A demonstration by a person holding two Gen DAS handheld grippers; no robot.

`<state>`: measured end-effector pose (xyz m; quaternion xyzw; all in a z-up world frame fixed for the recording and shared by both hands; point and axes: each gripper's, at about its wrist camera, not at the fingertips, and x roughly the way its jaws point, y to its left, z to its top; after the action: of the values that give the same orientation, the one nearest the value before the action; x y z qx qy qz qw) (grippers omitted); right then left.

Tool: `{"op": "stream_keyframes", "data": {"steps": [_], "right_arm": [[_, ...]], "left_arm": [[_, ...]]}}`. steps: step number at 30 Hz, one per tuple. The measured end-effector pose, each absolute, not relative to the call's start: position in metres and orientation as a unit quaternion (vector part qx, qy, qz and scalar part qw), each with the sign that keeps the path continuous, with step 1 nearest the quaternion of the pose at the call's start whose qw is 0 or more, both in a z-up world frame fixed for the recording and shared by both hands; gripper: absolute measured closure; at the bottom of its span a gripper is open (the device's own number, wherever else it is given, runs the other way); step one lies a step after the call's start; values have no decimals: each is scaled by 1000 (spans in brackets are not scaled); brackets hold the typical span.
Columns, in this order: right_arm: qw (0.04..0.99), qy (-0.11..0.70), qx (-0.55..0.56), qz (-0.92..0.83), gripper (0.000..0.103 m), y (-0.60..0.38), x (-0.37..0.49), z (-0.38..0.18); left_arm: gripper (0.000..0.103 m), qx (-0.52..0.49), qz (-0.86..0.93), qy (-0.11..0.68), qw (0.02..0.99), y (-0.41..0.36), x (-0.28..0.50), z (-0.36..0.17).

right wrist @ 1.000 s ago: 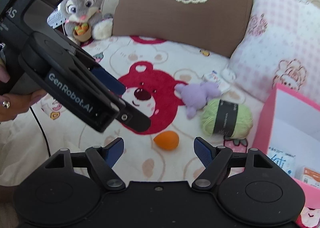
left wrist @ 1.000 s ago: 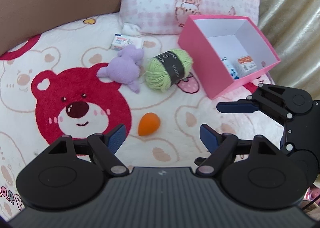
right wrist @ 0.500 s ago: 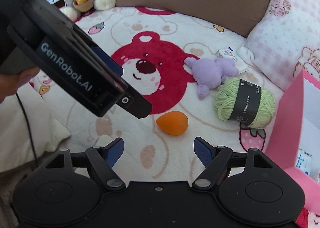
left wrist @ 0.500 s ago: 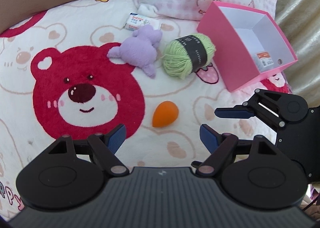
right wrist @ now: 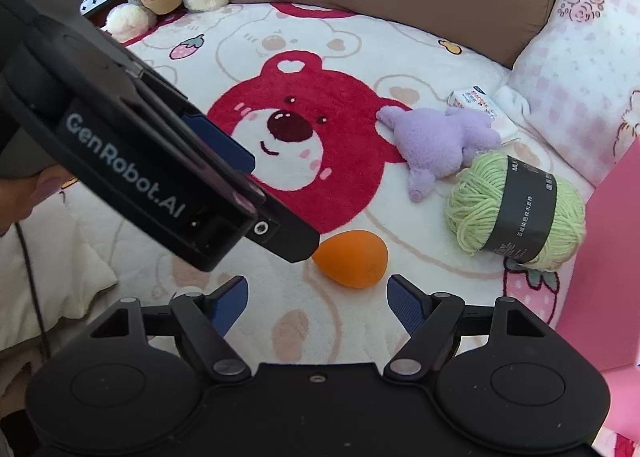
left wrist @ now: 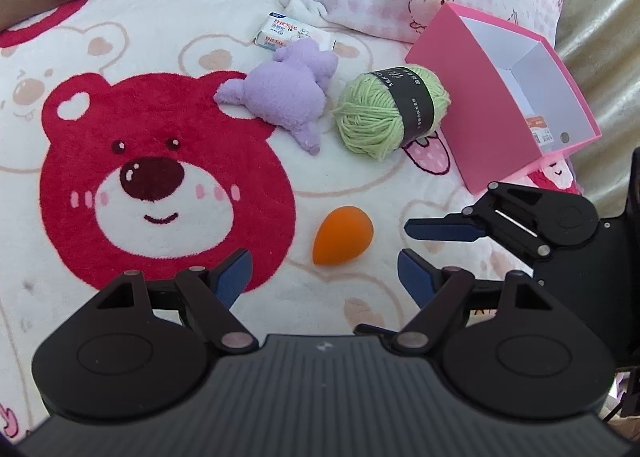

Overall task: Organize objects
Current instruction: 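Lower the left gripper around the orange makeup sponge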

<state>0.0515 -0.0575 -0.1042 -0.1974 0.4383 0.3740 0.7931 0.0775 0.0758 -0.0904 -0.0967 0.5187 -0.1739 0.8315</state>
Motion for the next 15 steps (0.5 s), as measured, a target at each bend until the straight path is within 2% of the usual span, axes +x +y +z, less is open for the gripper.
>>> {"op": "stream_keyframes", "data": {"steps": [15], "right_arm": [[799, 442, -197, 357, 29, -54, 72, -135]], "left_arm": [[26, -182, -176, 524, 813, 84, 89, -131]]}}
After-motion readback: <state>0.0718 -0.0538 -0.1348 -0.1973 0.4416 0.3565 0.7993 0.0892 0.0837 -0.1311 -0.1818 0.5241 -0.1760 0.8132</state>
